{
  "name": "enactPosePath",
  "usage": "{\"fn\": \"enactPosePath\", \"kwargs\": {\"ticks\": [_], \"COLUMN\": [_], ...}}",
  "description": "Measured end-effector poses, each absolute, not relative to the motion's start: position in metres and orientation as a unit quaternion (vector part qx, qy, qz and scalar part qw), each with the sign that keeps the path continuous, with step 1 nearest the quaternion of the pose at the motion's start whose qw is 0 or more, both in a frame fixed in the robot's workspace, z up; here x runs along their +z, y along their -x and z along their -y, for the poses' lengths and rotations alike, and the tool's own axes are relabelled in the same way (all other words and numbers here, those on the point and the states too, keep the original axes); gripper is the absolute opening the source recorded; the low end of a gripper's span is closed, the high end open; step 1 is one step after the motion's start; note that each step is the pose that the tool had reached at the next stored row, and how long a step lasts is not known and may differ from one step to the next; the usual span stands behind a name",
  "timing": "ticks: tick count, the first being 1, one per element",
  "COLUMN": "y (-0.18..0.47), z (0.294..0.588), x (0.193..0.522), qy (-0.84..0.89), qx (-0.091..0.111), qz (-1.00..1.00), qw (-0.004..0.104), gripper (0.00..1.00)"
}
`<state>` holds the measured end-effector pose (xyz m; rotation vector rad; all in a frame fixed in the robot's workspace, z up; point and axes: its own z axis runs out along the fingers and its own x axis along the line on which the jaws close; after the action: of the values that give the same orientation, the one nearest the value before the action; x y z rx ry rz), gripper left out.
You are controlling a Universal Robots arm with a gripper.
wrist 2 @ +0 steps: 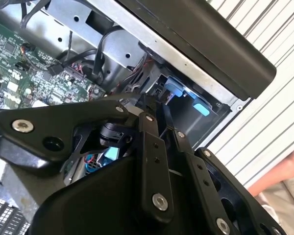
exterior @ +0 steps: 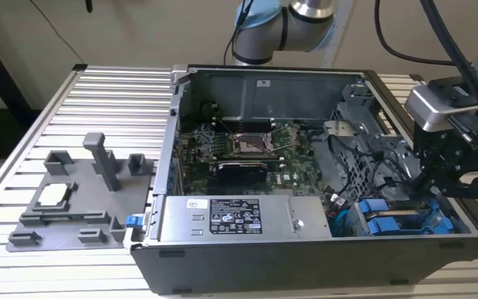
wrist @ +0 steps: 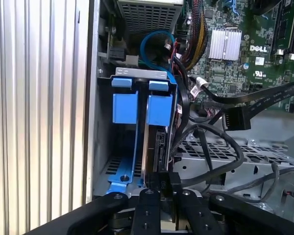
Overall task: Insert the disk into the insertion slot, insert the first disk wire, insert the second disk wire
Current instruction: 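Insert the first disk wire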
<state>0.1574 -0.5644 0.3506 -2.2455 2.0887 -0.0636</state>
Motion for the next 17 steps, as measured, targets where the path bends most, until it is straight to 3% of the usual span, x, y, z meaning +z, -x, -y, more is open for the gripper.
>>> {"fn": "enactPosePath", "kwargs": {"ticks": [17], "y": [-0.1582], "z": [0.5648], "x": [0.3447], "qy": [0.724], "qx": [-0.018], "qz": [-0.689], "qw": [0.034], "gripper": [0.19]}}
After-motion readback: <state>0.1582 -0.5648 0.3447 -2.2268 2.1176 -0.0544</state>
